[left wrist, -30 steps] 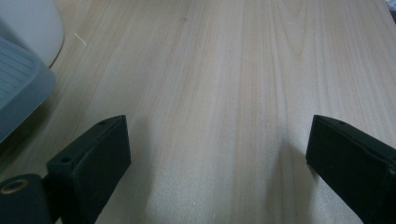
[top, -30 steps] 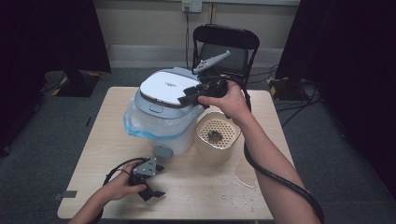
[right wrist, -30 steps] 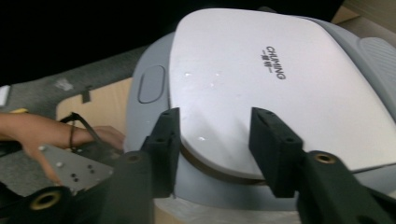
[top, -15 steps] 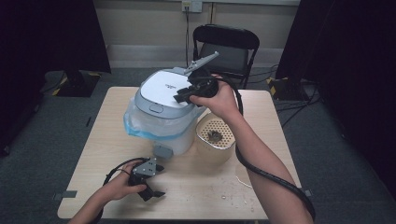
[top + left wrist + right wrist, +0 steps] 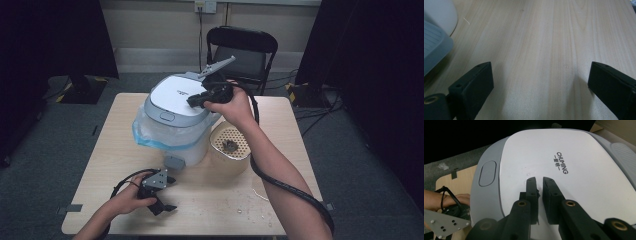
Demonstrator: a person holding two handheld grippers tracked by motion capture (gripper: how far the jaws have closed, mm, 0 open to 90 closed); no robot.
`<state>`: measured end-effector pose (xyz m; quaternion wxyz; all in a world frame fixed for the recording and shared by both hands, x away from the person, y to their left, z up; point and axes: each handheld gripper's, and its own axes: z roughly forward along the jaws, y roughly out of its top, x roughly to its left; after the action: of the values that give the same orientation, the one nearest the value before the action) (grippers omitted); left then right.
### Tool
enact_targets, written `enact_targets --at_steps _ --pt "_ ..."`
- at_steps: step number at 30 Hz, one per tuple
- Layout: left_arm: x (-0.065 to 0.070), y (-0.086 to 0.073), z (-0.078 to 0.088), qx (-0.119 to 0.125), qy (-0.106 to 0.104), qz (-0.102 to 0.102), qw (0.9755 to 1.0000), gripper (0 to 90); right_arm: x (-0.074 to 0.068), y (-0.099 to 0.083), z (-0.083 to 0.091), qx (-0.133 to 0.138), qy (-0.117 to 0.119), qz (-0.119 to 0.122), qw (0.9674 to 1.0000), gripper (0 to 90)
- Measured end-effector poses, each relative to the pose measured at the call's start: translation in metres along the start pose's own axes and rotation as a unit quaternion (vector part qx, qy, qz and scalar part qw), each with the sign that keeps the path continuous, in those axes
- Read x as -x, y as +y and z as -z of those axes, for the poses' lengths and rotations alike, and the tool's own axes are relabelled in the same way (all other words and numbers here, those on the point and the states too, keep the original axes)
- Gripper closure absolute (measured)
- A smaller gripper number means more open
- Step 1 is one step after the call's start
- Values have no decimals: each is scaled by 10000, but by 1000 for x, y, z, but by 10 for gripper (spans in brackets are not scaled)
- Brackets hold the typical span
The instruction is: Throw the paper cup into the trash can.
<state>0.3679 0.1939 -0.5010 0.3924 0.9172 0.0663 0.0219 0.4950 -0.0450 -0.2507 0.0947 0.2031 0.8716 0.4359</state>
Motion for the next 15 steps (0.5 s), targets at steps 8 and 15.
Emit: enact_targets --at_steps 8,15 --pt "0 0 0 28 0 7 10000 56 -3 1 0 -38 -77 106 9999 887" --pt "0 0 0 25 -2 12 10000 56 -5 1 -2 -87 -54 80 9999 900"
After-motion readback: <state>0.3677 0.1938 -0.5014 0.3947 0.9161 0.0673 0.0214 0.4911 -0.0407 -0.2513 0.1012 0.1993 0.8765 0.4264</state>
